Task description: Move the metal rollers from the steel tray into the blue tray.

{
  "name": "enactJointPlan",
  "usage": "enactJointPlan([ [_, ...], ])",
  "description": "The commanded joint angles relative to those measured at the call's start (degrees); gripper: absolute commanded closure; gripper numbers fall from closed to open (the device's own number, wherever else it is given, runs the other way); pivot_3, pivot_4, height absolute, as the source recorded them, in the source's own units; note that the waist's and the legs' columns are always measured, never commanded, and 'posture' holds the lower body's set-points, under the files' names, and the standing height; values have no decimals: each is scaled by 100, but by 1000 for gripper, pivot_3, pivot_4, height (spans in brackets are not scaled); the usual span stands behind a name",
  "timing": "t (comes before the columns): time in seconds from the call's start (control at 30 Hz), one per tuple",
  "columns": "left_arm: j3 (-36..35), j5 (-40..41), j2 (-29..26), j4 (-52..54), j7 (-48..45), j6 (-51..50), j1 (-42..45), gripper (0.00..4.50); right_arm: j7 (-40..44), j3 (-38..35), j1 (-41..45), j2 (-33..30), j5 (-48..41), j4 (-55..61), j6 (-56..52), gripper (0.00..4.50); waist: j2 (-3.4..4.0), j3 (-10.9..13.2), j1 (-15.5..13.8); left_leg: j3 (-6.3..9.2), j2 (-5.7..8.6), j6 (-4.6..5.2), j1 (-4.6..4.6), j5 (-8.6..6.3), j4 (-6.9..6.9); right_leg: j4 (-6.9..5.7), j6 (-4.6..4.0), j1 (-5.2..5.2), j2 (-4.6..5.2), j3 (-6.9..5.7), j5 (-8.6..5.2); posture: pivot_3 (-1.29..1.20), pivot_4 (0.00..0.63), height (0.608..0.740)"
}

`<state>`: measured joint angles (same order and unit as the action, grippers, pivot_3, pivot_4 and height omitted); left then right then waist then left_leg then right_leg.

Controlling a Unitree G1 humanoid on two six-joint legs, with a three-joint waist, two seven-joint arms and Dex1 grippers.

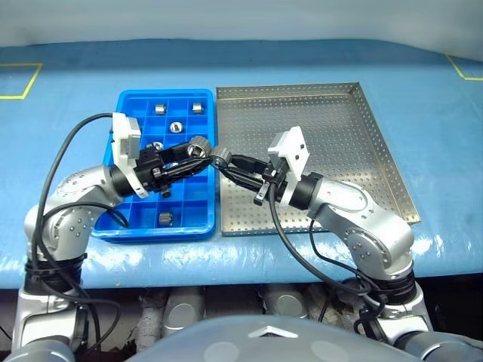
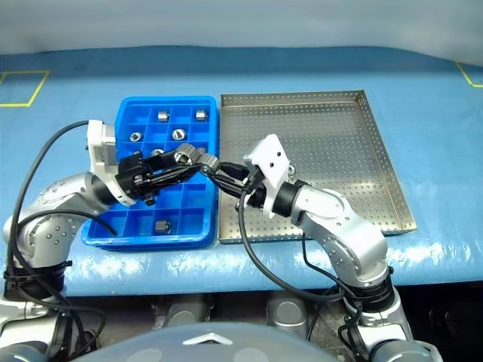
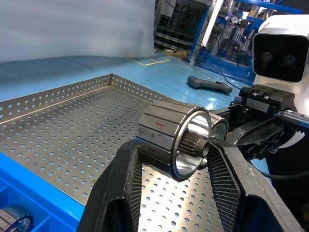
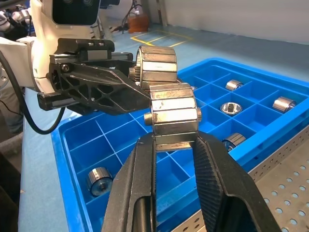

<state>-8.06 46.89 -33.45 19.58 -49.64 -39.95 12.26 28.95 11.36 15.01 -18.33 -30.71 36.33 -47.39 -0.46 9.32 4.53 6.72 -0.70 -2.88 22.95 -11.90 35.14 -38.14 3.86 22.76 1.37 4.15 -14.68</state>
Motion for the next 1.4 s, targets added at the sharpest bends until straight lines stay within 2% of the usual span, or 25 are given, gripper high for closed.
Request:
enactJointPlan([
  [0.03,-587,502,278,46,464,55,198,2789,55,203,-49,-29,-96,80,-53,3766,0,0,-4,0,0,0,0,0,0,0,0,0,1,0,0,-55,150,740],
  [0.23,-1057,1095,627,-66,1342,-200,313,2789,-51,246,-94,-102,-20,1,-65,3766,-1,0,-2,1,0,0,0,0,2,-1,1,-1,0,0,0,-55,150,740],
  [0.43,-1218,1551,746,-83,2086,-387,307,2789,-237,340,-95,-241,297,-162,-110,3766,-1,0,-8,1,1,0,0,0,3,-2,1,-1,1,1,0,-48,150,740],
  [0.63,-1246,1979,1141,-105,3133,-427,295,2789,-381,478,-50,-361,645,-265,-93,3766,-2,0,-33,1,3,0,0,0,4,-2,1,-2,2,2,1,-42,150,740],
  [1.0,-1284,2716,2085,19,5161,-193,384,2789,-623,459,-52,-272,917,-410,-134,3766,-2,-1,-62,2,7,-1,0,0,6,-2,-3,-4,2,7,5,-39,150,740],
  [1.4,-1784,3295,2361,-186,7589,501,653,2789,-1395,233,98,-143,1485,-850,-207,3766,-4,-3,-90,5,12,-2,0,1,10,0,-18,-10,3,9,18,-29,150,740],
])
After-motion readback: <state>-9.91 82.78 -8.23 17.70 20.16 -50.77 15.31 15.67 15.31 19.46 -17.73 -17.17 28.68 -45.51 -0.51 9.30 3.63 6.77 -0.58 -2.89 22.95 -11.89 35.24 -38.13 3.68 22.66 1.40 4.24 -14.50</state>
